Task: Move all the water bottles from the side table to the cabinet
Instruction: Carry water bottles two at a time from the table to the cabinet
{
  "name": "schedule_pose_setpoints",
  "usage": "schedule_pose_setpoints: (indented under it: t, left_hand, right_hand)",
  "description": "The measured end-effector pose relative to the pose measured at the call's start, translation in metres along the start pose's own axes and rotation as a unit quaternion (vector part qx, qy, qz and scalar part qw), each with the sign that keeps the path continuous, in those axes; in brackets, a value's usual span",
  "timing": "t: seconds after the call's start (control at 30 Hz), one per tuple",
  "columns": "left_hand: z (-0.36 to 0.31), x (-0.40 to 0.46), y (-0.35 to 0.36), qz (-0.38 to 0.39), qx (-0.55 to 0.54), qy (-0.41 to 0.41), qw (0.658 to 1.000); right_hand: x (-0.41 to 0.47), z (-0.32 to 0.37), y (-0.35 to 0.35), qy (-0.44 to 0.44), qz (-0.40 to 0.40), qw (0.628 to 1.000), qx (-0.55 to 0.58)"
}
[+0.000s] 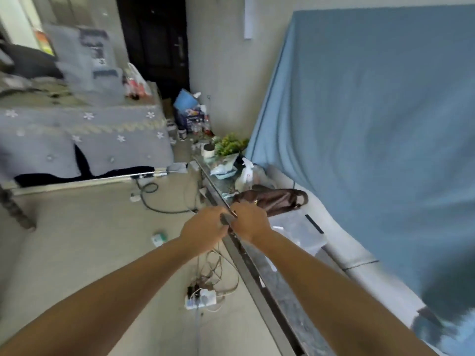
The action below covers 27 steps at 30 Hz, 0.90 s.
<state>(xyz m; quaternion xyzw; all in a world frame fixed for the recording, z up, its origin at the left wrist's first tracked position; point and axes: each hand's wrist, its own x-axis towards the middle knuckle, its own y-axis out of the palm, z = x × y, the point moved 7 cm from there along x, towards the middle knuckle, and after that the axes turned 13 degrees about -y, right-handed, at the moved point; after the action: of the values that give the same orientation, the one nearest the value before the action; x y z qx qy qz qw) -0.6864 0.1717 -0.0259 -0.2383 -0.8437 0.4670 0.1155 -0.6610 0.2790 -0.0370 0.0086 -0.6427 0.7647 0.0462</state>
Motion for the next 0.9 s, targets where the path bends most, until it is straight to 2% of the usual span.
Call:
schedule_pose_setpoints:
  t: [0.17,0.4,0.7,0.9]
  left_hand:
    - [0.107,-0.015,-0.079,-0.102,0.014,-0.129,0.986]
    - [0.244,-0.066,-0.161,-0.178,0.028,-0.263,0.948]
    - [0.384,-0.12,-0.271,-0.211,0.042,-0.316,0.924]
    - [0.459,-0.145,-0.33,-0.224,0.045,-0.353,0.907]
  right_hand:
    - [0.072,0.115,0.024,-0.15,0.037,0.988,-0.006]
    - [0.125,0.271,0.062,-0.258,0.06,0.964,0.003]
    - [0.179,0.468,0.08,-0.322,0.057,0.944,0.037]
    - [0.208,0.564,0.095,-0.362,0.079,0.928,0.047]
